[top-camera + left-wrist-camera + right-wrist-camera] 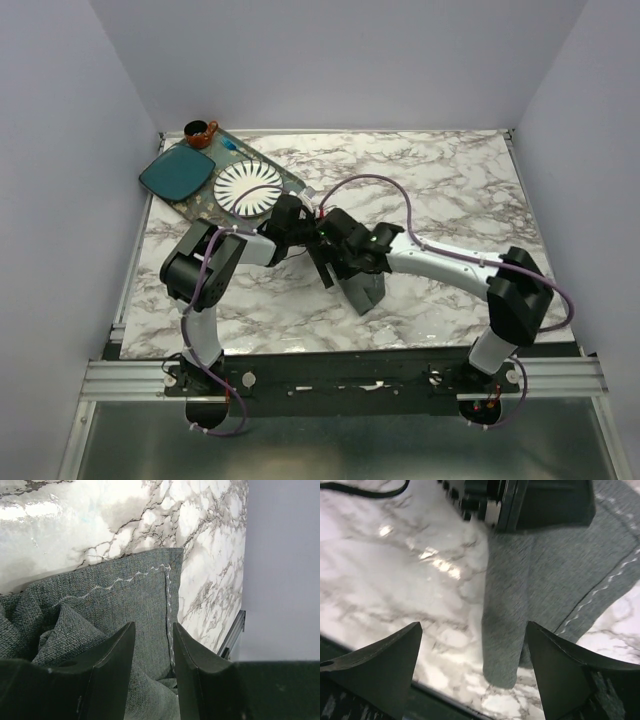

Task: Fold the napkin, place the utensils inside, and roll it up
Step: Roll the napkin with the utensil

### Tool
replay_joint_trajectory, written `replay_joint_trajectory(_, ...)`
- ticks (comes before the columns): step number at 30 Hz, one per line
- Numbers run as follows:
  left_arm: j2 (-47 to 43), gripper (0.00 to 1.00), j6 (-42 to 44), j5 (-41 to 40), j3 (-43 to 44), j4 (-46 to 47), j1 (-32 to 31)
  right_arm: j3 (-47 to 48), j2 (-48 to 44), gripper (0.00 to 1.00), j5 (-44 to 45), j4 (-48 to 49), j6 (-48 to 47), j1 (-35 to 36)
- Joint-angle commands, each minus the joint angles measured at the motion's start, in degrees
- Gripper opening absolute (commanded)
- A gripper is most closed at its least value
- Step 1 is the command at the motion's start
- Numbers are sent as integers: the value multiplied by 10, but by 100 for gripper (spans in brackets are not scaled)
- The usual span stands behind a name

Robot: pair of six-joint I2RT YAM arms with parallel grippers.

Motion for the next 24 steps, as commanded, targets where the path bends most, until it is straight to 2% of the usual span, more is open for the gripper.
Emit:
replay_joint_trajectory(1, 37, 46, 5, -25, -25, -46, 6, 46, 81, 89, 194, -86, 19, 31)
replay_joint_trajectory(6, 37, 46, 3, -23, -22, -52, 9, 32, 109, 83, 197, -43, 20, 51)
replay_joint_trajectory(16, 26, 47, 3, -16, -17, -64, 15, -40, 122, 73, 162, 45, 36, 38)
replay_joint_trajectory(19, 20, 47, 2, -12, -16, -66, 15, -77, 108, 61, 129, 82, 34, 17)
replay_joint_trajectory(20, 19, 47, 3, -8, -15, -66, 16, -83, 105, 53, 120, 90, 32, 12)
replay_joint_trajectory(24, 5, 48, 12, -7, -4, -82, 17, -113, 76, 42, 82, 112, 27, -11)
